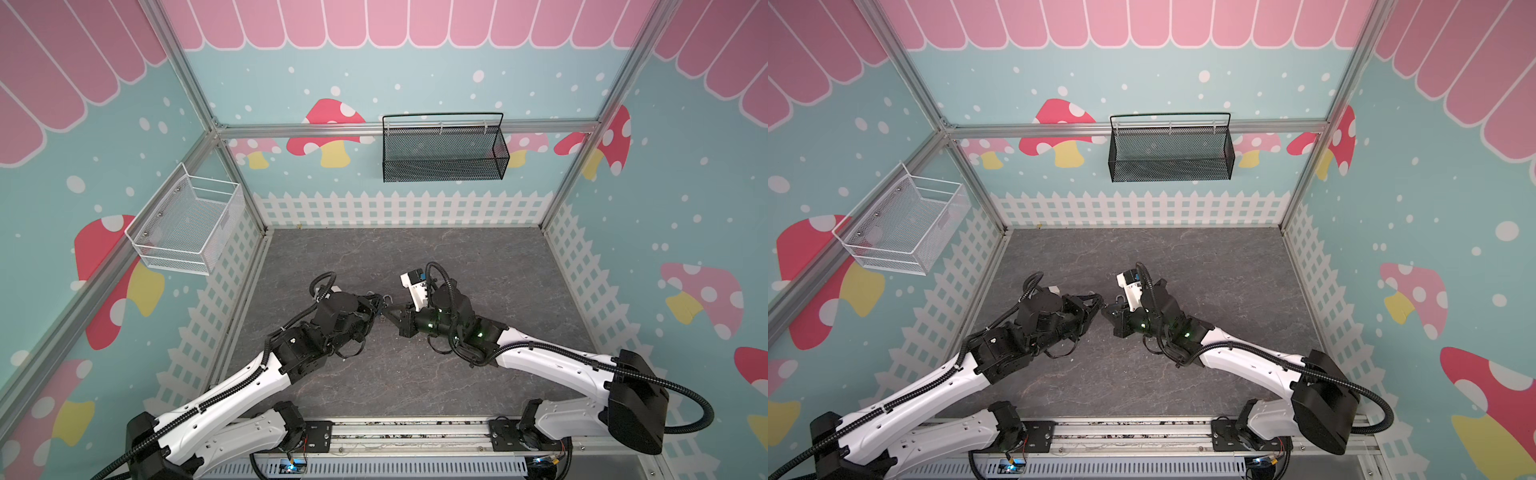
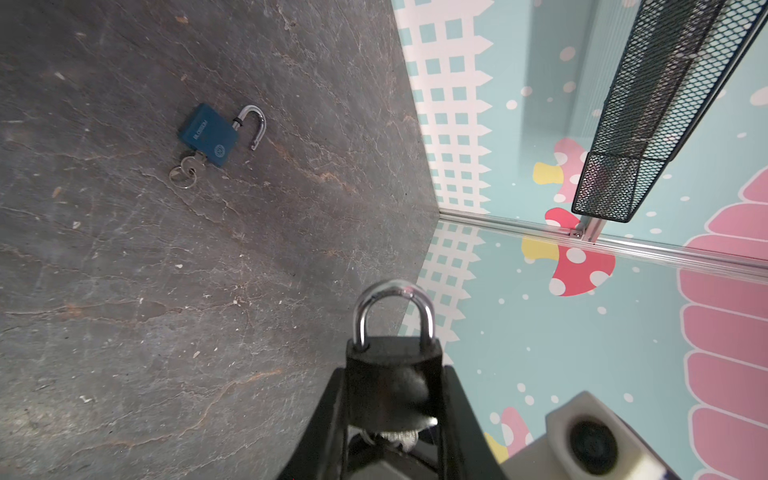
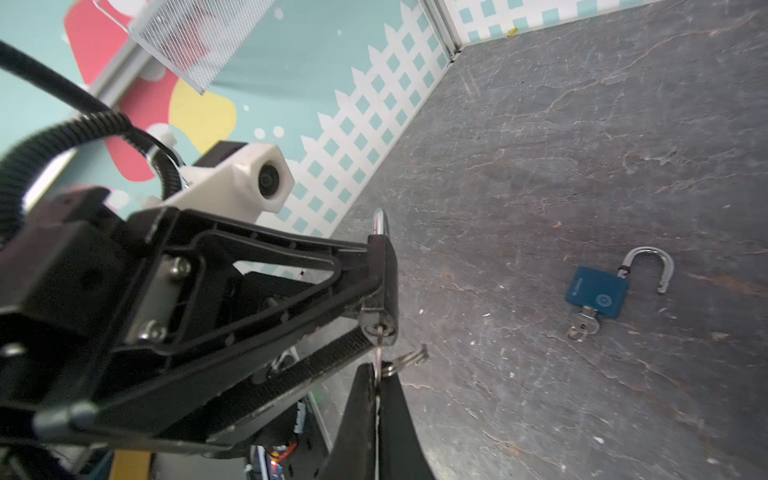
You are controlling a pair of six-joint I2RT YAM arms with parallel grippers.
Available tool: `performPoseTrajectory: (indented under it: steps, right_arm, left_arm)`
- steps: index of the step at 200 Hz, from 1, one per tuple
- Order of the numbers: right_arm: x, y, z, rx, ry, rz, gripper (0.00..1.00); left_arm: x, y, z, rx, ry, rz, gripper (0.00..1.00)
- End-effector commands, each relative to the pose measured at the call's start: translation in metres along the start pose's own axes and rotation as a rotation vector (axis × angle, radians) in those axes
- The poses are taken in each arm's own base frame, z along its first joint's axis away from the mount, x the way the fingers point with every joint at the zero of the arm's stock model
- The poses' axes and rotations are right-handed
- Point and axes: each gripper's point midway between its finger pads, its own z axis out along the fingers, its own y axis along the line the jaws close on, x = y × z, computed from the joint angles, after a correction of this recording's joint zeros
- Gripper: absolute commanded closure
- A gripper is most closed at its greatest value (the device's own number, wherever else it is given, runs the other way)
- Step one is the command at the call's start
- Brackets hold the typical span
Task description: Unlock with the key
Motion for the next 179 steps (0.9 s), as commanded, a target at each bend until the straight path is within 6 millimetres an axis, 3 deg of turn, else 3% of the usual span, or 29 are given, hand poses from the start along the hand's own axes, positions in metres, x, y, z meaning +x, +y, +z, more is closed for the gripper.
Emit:
performPoseTrajectory:
  steps: [1, 42, 90, 124, 151, 179]
  right_arm:
    - [-0.032, 0.049, -0.017, -0.236, -0.117, 0.092, 1.00]
    - [-0.028, 0.061, -0.021, -0.352, -0.089, 0.159, 1.00]
    - [-0.013, 0.059, -0.024, -0.403, -0.054, 0.261, 1.00]
    - [-0.008, 0.050, -0.024, -0.362, -0.055, 0.255, 1.00]
    - [0.008, 0.025, -0.014, -0.211, 0.001, 0.161, 1.00]
    - [0.023, -0.007, -0.018, -0.040, 0.037, 0.053, 0.65]
  left_arm:
    - [0.027, -0.003, -0.002, 0.037, 0.121, -0.020, 1.00]
    - [0.019, 0.001, -0.002, 0.053, 0.086, -0.044, 1.00]
    - [0.003, 0.003, -0.003, 0.069, 0.025, -0.061, 1.00]
    - [-0.006, -0.001, -0.006, 0.070, -0.005, -0.052, 1.00]
    - [-0.016, 0.003, -0.010, 0.026, -0.030, 0.002, 1.00]
    - [-0.032, 0.019, -0.017, -0.083, -0.052, 0.122, 1.00]
